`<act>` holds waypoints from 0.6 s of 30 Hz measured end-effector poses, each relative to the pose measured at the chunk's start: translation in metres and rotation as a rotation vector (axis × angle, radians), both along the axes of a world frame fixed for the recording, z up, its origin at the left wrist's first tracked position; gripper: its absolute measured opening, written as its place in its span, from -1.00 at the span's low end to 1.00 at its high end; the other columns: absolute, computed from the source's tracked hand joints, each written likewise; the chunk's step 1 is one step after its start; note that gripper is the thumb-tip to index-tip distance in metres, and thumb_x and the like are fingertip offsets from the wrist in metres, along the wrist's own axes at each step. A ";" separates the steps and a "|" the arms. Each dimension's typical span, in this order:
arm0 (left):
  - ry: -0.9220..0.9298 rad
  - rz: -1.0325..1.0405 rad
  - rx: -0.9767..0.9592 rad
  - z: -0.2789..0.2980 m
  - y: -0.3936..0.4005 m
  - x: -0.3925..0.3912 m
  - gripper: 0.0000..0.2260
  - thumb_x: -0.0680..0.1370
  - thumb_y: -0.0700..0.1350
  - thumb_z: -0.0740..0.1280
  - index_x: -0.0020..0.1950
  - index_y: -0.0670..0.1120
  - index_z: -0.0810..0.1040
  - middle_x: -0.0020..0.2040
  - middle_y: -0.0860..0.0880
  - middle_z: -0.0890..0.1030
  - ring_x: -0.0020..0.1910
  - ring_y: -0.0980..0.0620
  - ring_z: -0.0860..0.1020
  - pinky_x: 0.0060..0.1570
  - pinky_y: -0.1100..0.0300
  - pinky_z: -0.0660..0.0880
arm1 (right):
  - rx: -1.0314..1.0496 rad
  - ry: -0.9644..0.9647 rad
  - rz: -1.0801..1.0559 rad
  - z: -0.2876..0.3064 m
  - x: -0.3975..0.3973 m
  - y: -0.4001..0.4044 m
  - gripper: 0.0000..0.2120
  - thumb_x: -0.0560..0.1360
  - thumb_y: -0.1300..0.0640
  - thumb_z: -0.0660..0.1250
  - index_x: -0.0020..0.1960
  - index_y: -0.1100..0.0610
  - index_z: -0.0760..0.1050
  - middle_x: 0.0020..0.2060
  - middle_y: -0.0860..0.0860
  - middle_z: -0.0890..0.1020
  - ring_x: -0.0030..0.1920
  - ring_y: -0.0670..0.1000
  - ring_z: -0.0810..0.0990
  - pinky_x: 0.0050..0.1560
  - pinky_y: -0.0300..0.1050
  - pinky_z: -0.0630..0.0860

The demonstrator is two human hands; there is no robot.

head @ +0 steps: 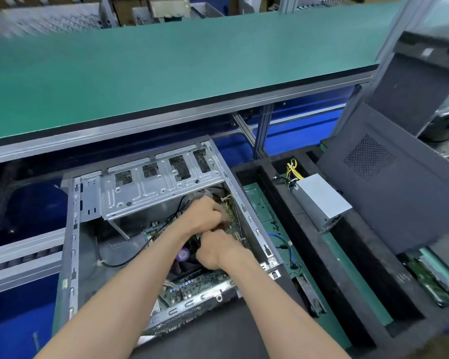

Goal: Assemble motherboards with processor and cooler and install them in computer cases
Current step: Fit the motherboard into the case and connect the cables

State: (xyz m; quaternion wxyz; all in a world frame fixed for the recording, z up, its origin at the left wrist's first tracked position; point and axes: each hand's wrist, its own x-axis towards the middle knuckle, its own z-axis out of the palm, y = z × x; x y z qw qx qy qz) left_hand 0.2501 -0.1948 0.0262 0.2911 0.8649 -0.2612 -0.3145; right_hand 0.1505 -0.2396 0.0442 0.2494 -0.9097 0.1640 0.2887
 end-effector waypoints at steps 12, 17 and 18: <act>0.353 -0.045 -0.054 0.012 -0.003 -0.031 -0.77 0.63 -0.16 0.34 -0.22 -0.16 0.53 -0.06 -0.23 0.71 -0.06 -0.14 0.67 0.00 0.00 0.63 | -0.115 0.089 0.119 -0.029 0.009 0.013 -0.56 0.64 0.09 0.12 0.46 0.23 0.40 0.44 0.26 0.42 0.37 0.32 0.43 0.11 0.18 0.45; 0.715 0.204 -0.334 0.036 0.005 -0.025 -0.87 0.61 -0.15 0.31 -0.12 -0.15 0.53 -0.09 -0.21 0.71 -0.06 -0.14 0.71 -0.23 0.14 0.56 | -0.067 0.056 0.109 -0.020 0.003 0.012 -0.59 0.63 0.06 0.16 0.36 0.30 0.43 0.35 0.30 0.48 0.32 0.30 0.49 0.26 0.15 0.45; 0.798 0.254 -0.399 0.040 0.009 -0.022 -0.90 0.58 -0.13 0.34 -0.11 -0.12 0.52 -0.08 -0.19 0.70 -0.02 -0.15 0.70 -0.18 0.11 0.56 | -0.075 0.051 0.115 -0.018 0.002 0.012 -0.65 0.63 0.06 0.16 0.27 0.28 0.47 0.30 0.28 0.53 0.27 0.28 0.52 0.25 0.15 0.45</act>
